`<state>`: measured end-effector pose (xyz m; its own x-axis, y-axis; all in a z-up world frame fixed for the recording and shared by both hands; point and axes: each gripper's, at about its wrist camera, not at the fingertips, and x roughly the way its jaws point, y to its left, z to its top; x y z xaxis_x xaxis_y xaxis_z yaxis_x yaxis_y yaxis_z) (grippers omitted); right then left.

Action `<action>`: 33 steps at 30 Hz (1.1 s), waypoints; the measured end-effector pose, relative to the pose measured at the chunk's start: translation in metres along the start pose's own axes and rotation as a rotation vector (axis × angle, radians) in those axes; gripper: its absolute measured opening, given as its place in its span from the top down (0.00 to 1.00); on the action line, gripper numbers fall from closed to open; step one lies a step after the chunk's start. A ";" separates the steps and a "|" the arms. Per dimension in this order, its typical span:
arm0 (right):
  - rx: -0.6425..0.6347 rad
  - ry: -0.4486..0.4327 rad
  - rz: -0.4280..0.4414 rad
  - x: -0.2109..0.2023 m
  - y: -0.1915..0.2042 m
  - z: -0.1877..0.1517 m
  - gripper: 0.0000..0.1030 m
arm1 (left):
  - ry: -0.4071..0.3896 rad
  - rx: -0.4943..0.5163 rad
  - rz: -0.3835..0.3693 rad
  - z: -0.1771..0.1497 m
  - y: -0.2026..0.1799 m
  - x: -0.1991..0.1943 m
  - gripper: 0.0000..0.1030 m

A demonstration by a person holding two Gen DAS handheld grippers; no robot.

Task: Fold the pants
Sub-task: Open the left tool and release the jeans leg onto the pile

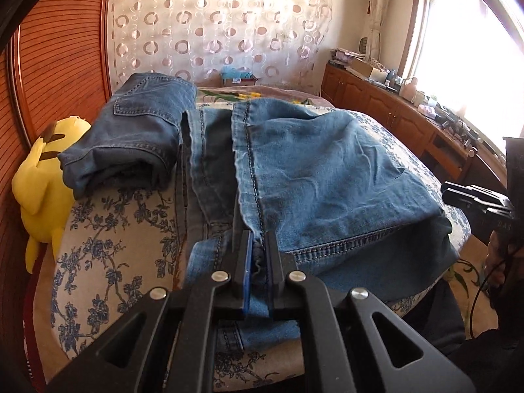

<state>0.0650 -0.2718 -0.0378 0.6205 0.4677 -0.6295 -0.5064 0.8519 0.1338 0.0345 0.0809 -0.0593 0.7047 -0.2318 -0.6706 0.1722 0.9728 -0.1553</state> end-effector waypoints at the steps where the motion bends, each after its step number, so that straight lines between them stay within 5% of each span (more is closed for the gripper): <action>1: -0.006 0.005 0.002 0.001 0.002 -0.001 0.63 | -0.005 0.007 0.003 0.001 -0.001 -0.002 0.97; 13: -0.031 0.029 0.011 0.016 0.015 -0.001 0.59 | 0.025 0.013 -0.003 -0.001 0.000 0.005 0.92; 20: -0.026 0.028 0.003 0.018 0.013 -0.002 0.59 | -0.020 0.042 0.019 0.016 0.001 -0.005 0.55; 33: -0.023 0.028 -0.021 0.031 0.011 0.004 0.59 | -0.044 0.094 0.046 0.099 0.007 0.039 0.53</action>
<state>0.0808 -0.2465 -0.0526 0.6142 0.4431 -0.6530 -0.5077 0.8554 0.1028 0.1311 0.0779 -0.0143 0.7427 -0.1888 -0.6425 0.2014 0.9780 -0.0546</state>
